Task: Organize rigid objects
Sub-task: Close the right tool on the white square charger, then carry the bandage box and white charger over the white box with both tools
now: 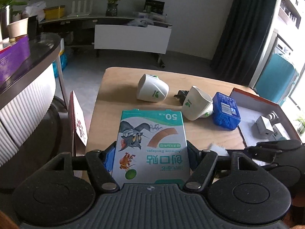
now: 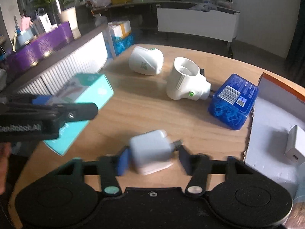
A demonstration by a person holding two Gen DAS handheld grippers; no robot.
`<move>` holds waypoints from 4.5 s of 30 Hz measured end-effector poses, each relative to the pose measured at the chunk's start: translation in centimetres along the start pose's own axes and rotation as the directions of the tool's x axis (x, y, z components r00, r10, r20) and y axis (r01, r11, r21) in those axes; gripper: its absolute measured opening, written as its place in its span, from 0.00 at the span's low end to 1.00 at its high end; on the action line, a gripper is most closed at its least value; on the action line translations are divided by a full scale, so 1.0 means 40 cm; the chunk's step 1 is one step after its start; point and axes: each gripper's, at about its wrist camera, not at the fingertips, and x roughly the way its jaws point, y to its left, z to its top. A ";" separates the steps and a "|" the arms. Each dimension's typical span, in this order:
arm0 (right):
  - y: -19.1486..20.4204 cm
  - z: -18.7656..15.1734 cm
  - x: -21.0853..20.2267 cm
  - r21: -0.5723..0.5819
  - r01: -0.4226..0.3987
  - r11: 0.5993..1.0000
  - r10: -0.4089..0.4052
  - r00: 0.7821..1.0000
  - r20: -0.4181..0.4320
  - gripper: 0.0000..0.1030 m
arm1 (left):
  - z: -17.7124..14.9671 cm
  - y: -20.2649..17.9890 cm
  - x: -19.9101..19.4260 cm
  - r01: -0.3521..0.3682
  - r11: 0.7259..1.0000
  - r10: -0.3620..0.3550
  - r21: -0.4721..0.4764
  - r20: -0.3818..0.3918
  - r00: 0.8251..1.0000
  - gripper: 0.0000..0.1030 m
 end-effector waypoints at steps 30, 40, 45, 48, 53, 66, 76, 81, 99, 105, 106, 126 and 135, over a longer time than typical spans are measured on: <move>-0.036 -0.049 -0.345 0.108 0.075 0.991 -0.102 0.955 0.278 0.52 | -0.022 -0.153 -0.142 -0.024 0.999 0.027 -0.034 0.087 0.996 0.69; -0.089 -0.071 -0.400 0.138 0.108 0.985 -0.143 0.947 0.286 0.52 | -0.016 -0.210 -0.147 -0.002 1.000 0.004 -0.018 0.088 0.996 0.69; -0.123 -0.086 -0.416 0.164 0.127 0.978 -0.170 0.943 0.286 0.52 | -0.017 -0.241 -0.136 0.012 1.000 -0.012 0.001 0.081 0.997 0.69; -0.142 -0.093 -0.426 0.179 0.142 0.974 -0.190 0.939 0.288 0.52 | -0.015 -0.257 -0.131 0.020 1.000 -0.020 0.006 0.077 0.997 0.69; -0.173 -0.103 -0.440 0.205 0.159 0.966 -0.215 0.932 0.292 0.52 | -0.013 -0.279 -0.125 0.031 0.999 -0.032 0.014 0.073 0.997 0.69; -0.241 -0.121 -0.459 0.264 0.187 0.946 -0.264 0.918 0.297 0.52 | -0.001 -0.341 -0.105 0.057 0.997 -0.059 0.047 0.060 0.996 0.69; -0.303 -0.144 -0.473 0.323 0.209 0.923 -0.307 0.907 0.290 0.52 | 0.005 -0.404 -0.079 0.091 0.992 -0.094 0.086 0.039 0.995 0.69; -0.339 -0.153 -0.486 0.357 0.226 0.906 -0.338 0.896 0.290 0.52 | 0.007 -0.437 -0.063 0.111 0.988 -0.115 0.109 0.026 0.993 0.69; -0.402 -0.174 -0.504 0.416 0.258 0.872 -0.394 0.874 0.284 0.52 | 0.021 -0.522 -0.021 0.159 0.975 -0.162 0.156 0.003 0.987 0.69; -0.408 -0.174 -0.502 0.421 0.259 0.869 -0.397 0.872 0.285 0.52 | 0.023 -0.542 -0.009 0.166 0.972 -0.167 0.167 -0.003 0.986 0.69; -0.408 -0.174 -0.503 0.421 0.258 0.870 -0.397 0.872 0.285 0.52 | 0.024 -0.545 -0.006 0.167 0.972 -0.169 0.166 -0.005 0.986 0.69; -0.436 -0.160 -0.483 0.421 0.256 0.870 -0.394 0.874 0.284 0.52 | 0.039 -0.568 0.022 0.166 0.970 -0.166 0.178 -0.016 0.986 0.69; -0.448 -0.146 -0.447 0.417 0.257 0.872 -0.388 0.882 0.267 0.52 | 0.048 -0.571 0.041 0.162 0.971 -0.161 0.175 -0.025 0.987 0.69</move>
